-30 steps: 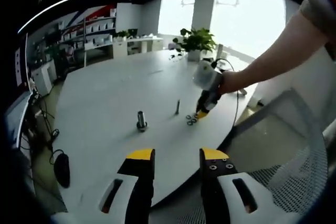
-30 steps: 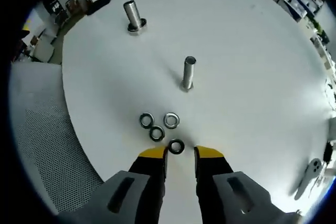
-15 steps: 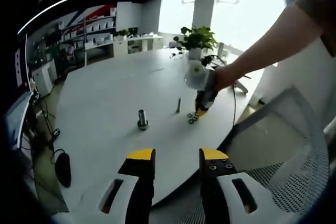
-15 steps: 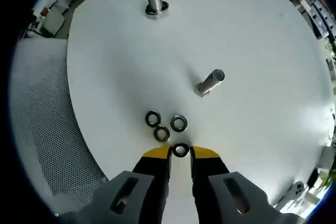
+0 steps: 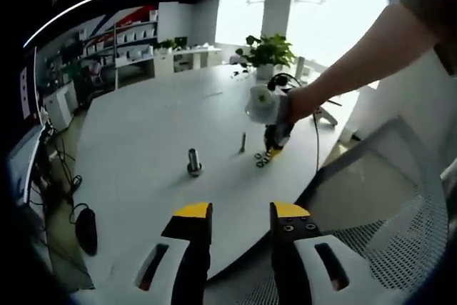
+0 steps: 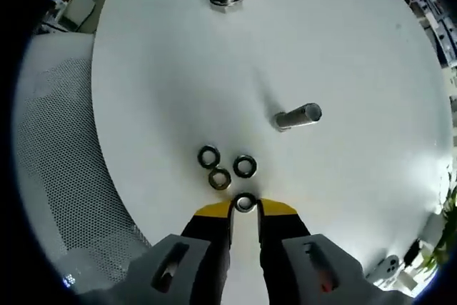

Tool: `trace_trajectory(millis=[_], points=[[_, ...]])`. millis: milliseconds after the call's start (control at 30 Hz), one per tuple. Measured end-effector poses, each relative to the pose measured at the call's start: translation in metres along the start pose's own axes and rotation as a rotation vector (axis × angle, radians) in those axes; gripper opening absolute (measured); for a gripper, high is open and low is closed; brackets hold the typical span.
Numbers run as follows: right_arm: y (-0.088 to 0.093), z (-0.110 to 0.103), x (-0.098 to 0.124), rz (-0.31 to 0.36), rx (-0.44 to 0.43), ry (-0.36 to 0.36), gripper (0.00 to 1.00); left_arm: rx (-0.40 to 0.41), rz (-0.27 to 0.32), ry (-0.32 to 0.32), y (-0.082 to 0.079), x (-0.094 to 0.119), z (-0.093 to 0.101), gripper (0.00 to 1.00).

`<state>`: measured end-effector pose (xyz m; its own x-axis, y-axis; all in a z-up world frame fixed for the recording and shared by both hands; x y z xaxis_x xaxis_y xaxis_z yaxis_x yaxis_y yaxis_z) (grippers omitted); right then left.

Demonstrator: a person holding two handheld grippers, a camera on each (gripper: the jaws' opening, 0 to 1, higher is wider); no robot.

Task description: Place the washer onto the threaded stud by aligning its center hole with the stud, sliding it down to the base, and recovering from edge contact or off-axis alignment until the washer reaches the visible bottom stop.

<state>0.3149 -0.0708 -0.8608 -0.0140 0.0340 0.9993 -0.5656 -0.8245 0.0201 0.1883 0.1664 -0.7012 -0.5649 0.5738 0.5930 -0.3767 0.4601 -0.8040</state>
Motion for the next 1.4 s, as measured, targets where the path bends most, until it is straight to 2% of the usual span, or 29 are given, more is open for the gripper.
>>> trace_trajectory(millis=[67,100,200,300,433,567,800,967,1400], points=[[-0.0006,-0.0001,-0.0008,-0.027,0.0,0.012,0.15,0.002,0.002,-0.001,-0.0001,0.0001,-0.0003,0.3],[-0.0003,0.0004,-0.0003,-0.028,-0.034,0.017,0.15,0.005,0.001,0.0,0.0002,0.0001,-0.0003,0.3],[0.0004,0.0025,-0.0008,0.02,-0.131,0.011,0.15,0.008,-0.001,-0.002,0.0007,0.0001,-0.0007,0.3],[0.0026,0.0031,0.0013,0.052,-0.119,-0.012,0.15,0.008,-0.001,-0.004,0.0006,0.0002,-0.001,0.29],[0.0019,0.004,0.0014,0.15,-0.227,-0.043,0.15,0.007,0.002,-0.004,0.0002,0.0003,-0.0012,0.29],[0.0035,0.0014,0.0023,0.167,-0.21,-0.027,0.15,0.011,0.003,-0.004,0.0004,0.0003,-0.0013,0.29],[0.0039,0.0002,0.0018,0.209,-0.249,0.011,0.14,0.011,0.004,-0.004,0.0005,0.0004,-0.0014,0.29],[0.0053,0.0016,0.0021,0.256,-0.269,0.009,0.14,0.007,0.016,0.0,-0.0017,0.0016,0.0002,0.29],[0.0068,-0.0024,0.006,0.27,-0.255,0.032,0.13,0.005,0.021,-0.006,-0.0024,0.0015,-0.0013,0.3]])
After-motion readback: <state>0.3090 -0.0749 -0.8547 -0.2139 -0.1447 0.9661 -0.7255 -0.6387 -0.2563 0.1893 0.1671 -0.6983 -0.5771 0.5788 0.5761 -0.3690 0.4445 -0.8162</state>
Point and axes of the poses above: the point that each gripper's makers call its tool centre point, and the gripper's own axes: x roughly backward along the fingers, z roughly to its right, y roughly out of its underside, the point moved 2 cm from there along x, roughly backward along the fingers, and after that the axes turned 10 degrees about -x, right-handed, at the moved point
